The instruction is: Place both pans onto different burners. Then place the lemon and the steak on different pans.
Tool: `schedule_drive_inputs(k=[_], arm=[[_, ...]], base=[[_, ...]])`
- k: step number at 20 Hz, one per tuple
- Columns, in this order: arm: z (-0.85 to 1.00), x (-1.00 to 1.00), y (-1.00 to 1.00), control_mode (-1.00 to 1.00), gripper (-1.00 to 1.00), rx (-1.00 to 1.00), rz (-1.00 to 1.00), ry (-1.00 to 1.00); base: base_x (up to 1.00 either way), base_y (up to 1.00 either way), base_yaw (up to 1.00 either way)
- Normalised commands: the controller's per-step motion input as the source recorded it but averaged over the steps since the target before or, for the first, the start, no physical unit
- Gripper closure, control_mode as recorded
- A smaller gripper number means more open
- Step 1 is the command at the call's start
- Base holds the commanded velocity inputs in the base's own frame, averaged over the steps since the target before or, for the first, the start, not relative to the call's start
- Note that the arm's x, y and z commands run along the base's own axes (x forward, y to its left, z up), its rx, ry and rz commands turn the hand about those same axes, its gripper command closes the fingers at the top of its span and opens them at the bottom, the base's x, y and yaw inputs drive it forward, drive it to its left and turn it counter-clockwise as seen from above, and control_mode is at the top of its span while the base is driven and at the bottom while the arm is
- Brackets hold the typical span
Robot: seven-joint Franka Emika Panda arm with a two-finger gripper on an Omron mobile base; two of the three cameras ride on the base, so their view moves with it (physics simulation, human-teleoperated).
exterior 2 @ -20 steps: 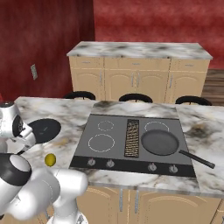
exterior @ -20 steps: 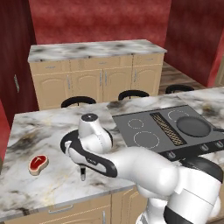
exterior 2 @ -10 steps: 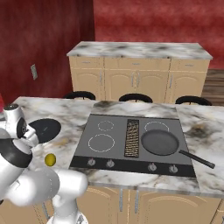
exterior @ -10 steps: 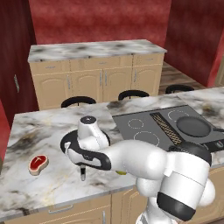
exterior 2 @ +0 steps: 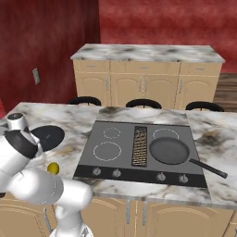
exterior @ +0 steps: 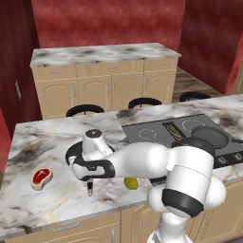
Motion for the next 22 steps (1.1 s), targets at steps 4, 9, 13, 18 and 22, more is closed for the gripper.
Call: schedule_drive_inputs(k=[4,9,13,18,22], arm=[[-0.19,0.16,0.07,-1.00,-1.00,0.00,0.00,0.00],[-0.21,0.16,0.08,-1.00,-1.00,0.00,0.00,0.00],[-0.20,0.18,0.08,-1.00,-1.00,0.00,0.00,0.00],[-0.18,0.20,0.09,-1.00,-1.00,0.00,0.00,0.00],[-0.20,0.10,0.04,-1.00,1.00,0.00,0.00,0.00]], base=[[0.00,0.00,0.00],[0.00,0.00,0.00],[0.00,0.00,0.00],[0.00,0.00,0.00],[0.00,0.00,0.00]])
